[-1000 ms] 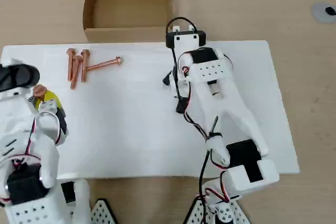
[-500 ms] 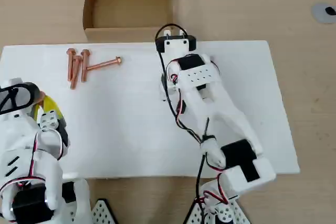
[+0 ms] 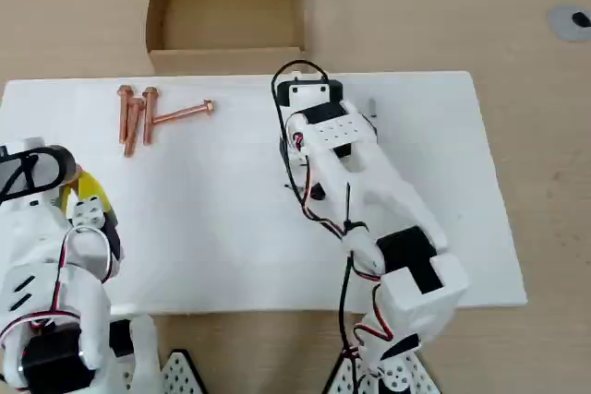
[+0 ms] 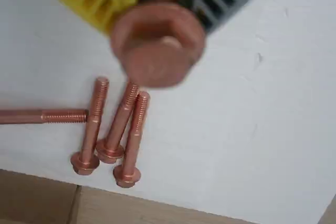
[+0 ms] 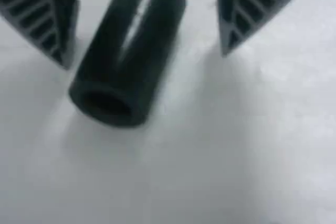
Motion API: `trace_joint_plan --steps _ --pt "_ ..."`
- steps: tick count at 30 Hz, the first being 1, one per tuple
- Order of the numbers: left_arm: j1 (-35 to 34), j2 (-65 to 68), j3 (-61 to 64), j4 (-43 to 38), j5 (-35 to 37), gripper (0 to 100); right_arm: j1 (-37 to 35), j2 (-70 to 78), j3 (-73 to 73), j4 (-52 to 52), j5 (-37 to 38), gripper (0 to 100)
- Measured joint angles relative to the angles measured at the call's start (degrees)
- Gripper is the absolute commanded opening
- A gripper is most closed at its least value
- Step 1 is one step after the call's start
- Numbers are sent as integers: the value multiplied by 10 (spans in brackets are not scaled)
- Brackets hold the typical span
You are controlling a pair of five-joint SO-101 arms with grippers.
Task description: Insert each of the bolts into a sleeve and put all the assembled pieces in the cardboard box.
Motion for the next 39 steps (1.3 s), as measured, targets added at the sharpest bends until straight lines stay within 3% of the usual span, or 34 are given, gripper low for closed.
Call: trace_joint_plan --steps 9,17,23,39 --pt "0 0 0 0 0 12 0 2 0 0 0 213" --pt "0 0 0 0 0 12 25 2 1 2 -1 7" --pt "0 0 0 0 0 12 62 7 -13 16 -1 10" --pt "0 -8 0 2 0 12 67 13 -191 156 -1 10"
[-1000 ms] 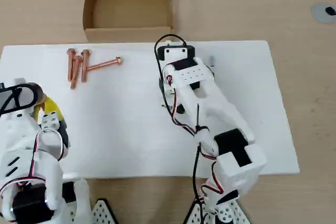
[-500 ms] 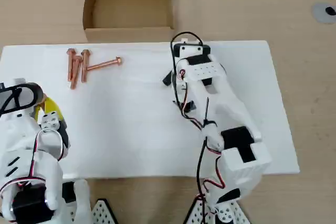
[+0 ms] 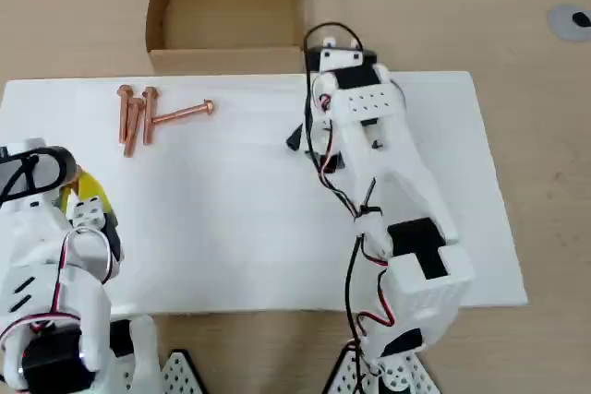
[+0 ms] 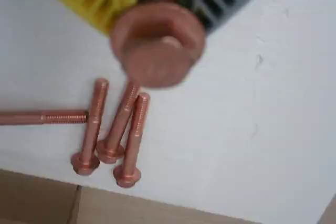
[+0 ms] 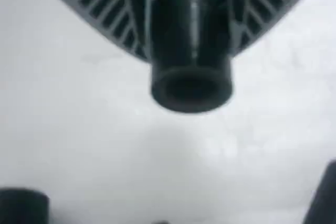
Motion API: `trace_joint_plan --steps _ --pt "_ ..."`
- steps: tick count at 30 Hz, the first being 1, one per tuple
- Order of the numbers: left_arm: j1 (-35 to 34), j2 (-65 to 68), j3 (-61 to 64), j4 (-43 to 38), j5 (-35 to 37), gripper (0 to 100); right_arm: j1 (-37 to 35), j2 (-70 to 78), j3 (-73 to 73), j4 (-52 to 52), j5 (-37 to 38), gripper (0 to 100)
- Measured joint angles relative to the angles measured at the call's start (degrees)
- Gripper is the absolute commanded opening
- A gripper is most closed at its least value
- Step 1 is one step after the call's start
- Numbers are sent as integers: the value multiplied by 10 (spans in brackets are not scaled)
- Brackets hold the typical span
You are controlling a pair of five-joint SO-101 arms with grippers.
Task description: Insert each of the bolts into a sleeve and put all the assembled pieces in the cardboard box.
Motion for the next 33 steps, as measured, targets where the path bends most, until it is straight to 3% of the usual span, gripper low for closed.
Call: trace_joint_plan --steps 6,10,17,27,33 --pt "0 -27 0 0 0 12 0 0 -116 78 33 10" --pt "0 -73 0 0 0 12 -22 0 -268 152 124 10" --pt "0 -127 0 0 0 12 -65 -18 -470 164 310 10" --pt "0 -128 0 1 0 12 -96 -164 -463 164 353 10" --pt "0 -128 0 1 32 12 -96 -335 -256 164 333 10"
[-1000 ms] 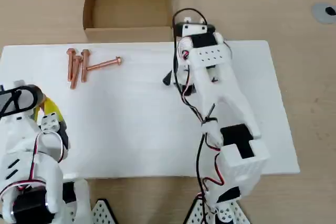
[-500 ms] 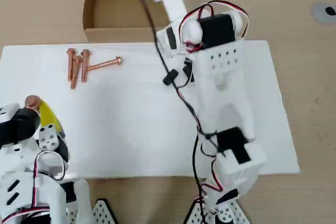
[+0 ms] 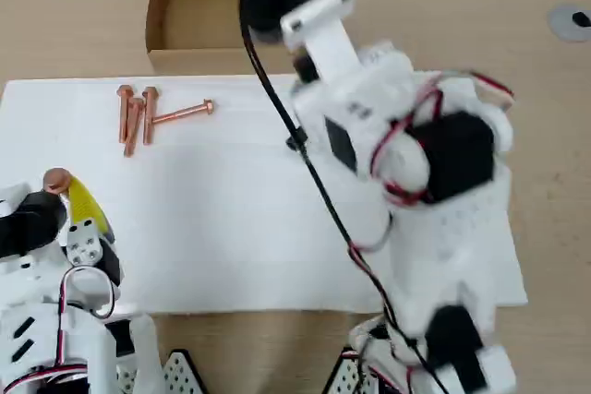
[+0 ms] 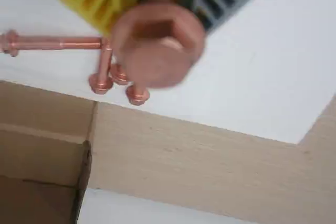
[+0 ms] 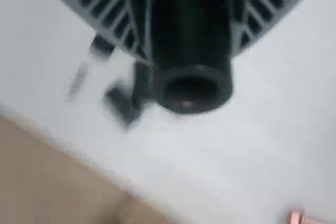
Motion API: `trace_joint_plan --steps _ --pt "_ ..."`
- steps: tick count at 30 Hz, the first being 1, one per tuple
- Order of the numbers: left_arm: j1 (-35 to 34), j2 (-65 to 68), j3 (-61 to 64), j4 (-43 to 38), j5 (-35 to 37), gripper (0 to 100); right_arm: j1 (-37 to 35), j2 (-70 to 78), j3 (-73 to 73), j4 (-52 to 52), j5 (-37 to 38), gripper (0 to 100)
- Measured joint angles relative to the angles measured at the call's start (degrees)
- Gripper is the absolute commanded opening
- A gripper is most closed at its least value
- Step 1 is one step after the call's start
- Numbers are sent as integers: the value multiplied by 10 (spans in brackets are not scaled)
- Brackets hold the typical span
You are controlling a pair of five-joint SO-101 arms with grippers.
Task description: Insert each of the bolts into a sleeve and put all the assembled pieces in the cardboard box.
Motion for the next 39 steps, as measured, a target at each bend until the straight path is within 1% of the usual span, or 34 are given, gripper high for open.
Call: trace_joint_plan --steps 3,7,11,16,22,24,28,33,36,39 --pt "0 0 0 0 33 12 0 -95 139 -13 -27 10" --pt "0 0 0 0 77 12 -2 -221 321 -75 -55 10" --pt "0 0 0 0 98 12 -39 -354 510 -156 -73 10" --pt "0 0 0 0 101 12 -100 -543 753 -298 -75 10" --pt "0 0 0 0 106 12 -111 -752 992 -505 -75 9" --pt "0 0 0 0 106 12 -111 -801 1048 -554 -75 9" --pt "7 0 0 0 106 7 -116 -846 1119 -597 -75 9" --pt "83 0 0 -1 106 4 -185 -847 1164 -615 -75 9" --pt "131 0 0 -23 106 4 -227 -847 1184 -633 -75 9" --pt "154 0 0 -59 106 4 -251 -847 1204 -658 -75 9"
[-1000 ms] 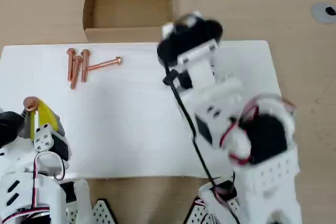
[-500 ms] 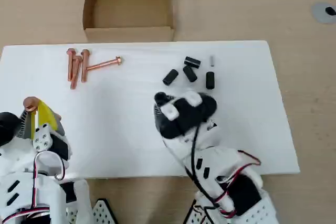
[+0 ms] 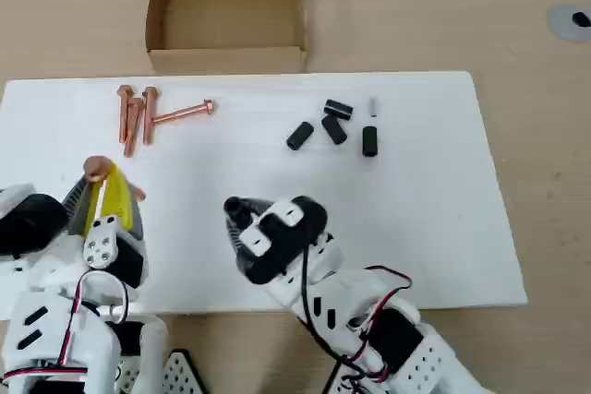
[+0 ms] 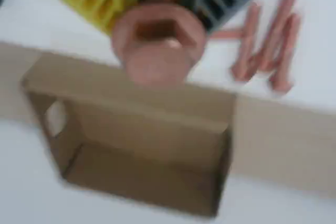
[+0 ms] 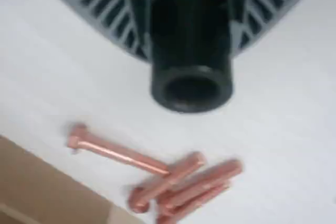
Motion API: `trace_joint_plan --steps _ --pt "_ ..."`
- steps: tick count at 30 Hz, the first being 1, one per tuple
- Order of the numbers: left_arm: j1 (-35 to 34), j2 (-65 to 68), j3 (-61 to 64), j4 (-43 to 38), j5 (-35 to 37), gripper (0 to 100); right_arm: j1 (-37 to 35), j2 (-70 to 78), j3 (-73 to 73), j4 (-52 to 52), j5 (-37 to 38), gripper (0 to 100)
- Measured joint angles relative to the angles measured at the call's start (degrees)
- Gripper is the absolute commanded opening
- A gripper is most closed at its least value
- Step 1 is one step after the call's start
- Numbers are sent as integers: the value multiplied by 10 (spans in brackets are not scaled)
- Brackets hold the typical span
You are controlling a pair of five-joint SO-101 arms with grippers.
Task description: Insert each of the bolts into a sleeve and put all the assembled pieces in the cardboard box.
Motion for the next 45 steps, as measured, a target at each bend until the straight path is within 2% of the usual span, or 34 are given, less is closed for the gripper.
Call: trace_joint_plan --steps 5,10,16,23,45 --pt "8 0 0 -30 0 4 -25 0 24 -31 0 9" --pt "51 0 0 -30 0 4 -56 0 48 -78 0 9" --pt "112 0 0 -30 0 3 -59 0 48 -110 0 9" --pt "148 0 30 -30 0 3 -59 0 48 -111 -32 9" --pt "152 0 38 -33 11 3 -59 0 48 -149 -33 9"
